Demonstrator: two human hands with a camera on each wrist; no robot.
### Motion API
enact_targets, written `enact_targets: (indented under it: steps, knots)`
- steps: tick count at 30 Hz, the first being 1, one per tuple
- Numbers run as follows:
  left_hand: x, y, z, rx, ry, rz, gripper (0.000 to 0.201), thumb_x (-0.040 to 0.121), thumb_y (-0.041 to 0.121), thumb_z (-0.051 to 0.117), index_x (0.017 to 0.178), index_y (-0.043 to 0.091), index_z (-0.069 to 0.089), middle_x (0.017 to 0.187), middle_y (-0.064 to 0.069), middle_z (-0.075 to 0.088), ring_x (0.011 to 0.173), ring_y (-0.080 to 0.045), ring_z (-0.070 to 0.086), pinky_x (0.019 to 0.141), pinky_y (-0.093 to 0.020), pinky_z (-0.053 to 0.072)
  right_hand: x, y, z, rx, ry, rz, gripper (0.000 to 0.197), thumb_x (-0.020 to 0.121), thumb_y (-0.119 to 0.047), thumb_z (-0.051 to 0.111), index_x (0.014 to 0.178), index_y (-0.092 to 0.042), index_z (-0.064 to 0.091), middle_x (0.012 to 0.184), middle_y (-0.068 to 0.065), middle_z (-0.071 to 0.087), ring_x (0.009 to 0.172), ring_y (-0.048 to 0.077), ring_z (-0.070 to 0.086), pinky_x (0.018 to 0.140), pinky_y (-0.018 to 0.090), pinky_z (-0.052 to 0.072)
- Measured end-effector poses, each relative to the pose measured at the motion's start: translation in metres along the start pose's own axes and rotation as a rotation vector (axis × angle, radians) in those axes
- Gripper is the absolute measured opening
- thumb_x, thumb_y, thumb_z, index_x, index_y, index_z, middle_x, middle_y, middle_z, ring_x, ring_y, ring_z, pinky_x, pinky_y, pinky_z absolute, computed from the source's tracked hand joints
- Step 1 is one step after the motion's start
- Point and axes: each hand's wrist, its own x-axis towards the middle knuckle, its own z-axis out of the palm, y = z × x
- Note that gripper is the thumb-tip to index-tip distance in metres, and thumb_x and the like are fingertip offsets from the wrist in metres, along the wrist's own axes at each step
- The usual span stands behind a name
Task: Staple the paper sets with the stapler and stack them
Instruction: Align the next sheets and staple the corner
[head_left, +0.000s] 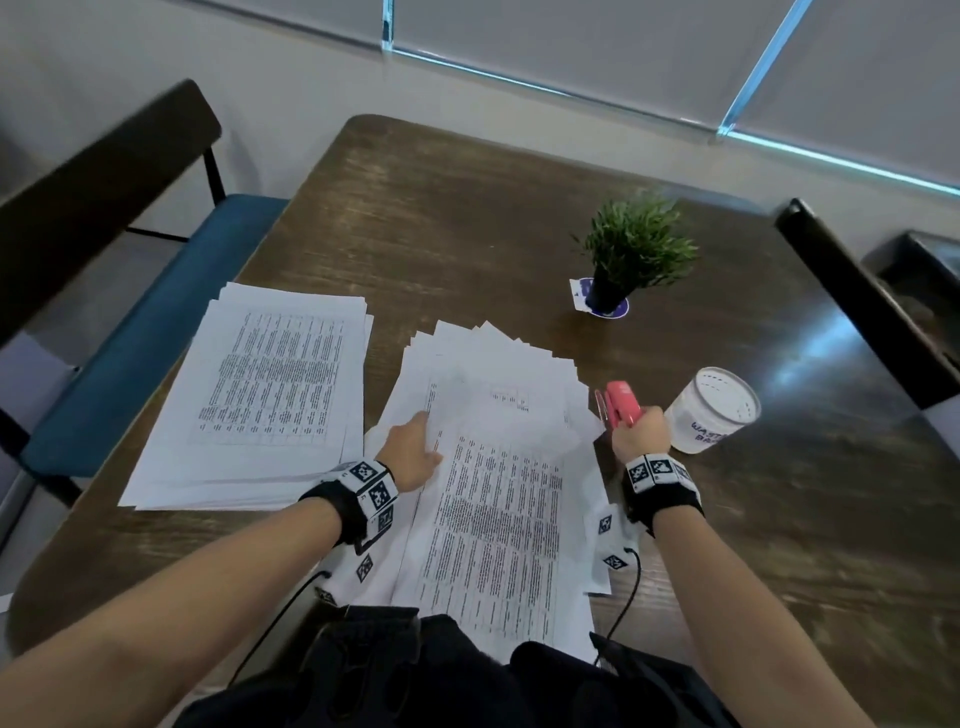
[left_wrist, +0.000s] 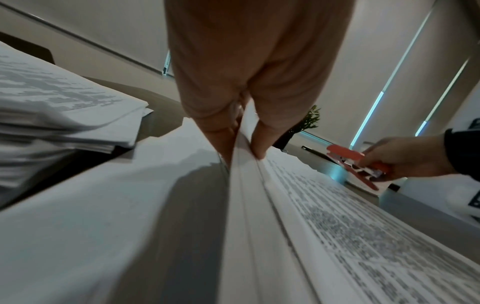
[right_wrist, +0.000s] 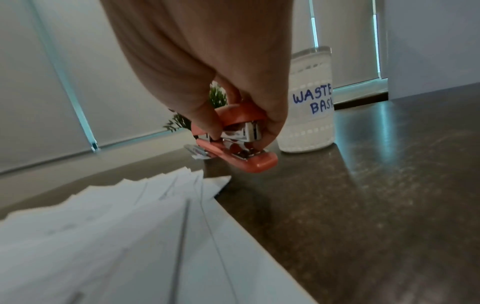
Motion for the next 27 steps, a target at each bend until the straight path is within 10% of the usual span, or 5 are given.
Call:
enact_targets:
  steps: [10,19,27]
  knots:
    - [-0.004,0.029,0.031,-0.047,-0.052,0.093,0.083,0.094,0.000,0.053,0.155,0.014,0.000,0.137,-0.020,0.052,0.119,-0.035,0.055,0.094,-0.030,0.042,-0.052,-0.025,-0.015,-0.016,-0.178,-0.137,0.033,0.092,-0.025,0.058,0.116,-0.001,0.056,0.113,0.017,0.063,0.103,0.035,0.060,0.084,0.035,0.046]
    - [-0.019,0.012,0.053,0.127,-0.192,0.042,0.085,0.086,0.014,0.070,0.150,0.012,0.014,0.131,-0.016,0.051,0.117,-0.033,0.056,0.093,-0.031,0.045,-0.104,-0.021,0.026,-0.238,-0.404,-0.065,0.035,0.091,-0.020,0.059,0.119,-0.004,0.046,0.121,0.015,0.057,0.108,0.034,0.060,0.087,0.039,0.050]
    - [-0.008,0.032,0.063,0.574,-0.124,0.242,0.065,0.091,0.043,0.060,0.145,0.018,0.036,0.161,-0.003,0.016,0.146,-0.026,0.014,0.112,-0.049,0.027,-0.108,-0.028,0.040,-0.356,-0.369,-0.165,0.050,0.099,-0.034,0.048,0.138,-0.008,0.032,0.131,0.016,0.048,0.114,0.038,0.055,0.090,0.044,0.045]
